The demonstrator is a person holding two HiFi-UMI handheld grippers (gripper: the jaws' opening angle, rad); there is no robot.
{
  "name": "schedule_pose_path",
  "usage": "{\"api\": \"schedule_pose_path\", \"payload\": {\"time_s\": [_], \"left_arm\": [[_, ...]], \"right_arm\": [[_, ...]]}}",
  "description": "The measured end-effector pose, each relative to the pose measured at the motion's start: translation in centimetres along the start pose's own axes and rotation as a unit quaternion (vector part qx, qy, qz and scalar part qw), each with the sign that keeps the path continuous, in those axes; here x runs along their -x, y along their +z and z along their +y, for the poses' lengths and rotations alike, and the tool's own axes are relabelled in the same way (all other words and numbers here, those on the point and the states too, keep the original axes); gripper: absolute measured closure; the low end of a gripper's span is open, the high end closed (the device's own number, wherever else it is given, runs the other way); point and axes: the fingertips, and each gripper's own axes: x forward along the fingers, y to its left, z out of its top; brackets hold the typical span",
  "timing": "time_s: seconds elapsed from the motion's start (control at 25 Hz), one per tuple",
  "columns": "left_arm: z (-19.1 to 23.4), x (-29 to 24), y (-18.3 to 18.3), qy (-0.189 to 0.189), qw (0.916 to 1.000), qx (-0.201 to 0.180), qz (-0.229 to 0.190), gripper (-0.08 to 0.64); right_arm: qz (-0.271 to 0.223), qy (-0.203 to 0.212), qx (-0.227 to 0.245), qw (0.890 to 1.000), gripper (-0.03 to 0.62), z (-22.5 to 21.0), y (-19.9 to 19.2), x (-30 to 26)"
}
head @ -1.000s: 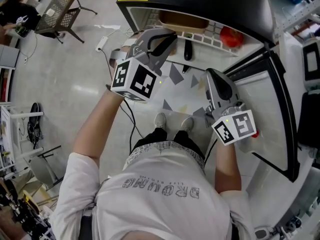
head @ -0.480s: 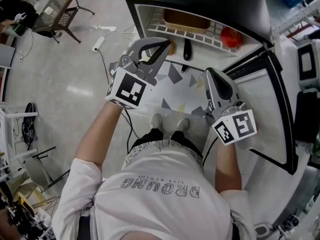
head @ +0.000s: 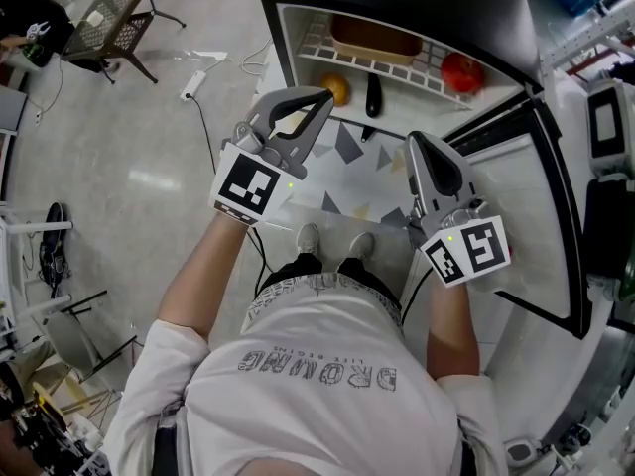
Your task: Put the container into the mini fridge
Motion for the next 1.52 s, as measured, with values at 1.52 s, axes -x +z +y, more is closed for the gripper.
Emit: {"api": "schedule_pose_path", "payload": {"time_s": [1.52], "left_arm": [[-1.6,-0.4,-3.7,-0.014,0.9961,0.086,0.012,0.554]], "right_arm": [[0.012,0.001,-0.006,1.000,0.595,-0.7,-1.2,-1.1]]}}
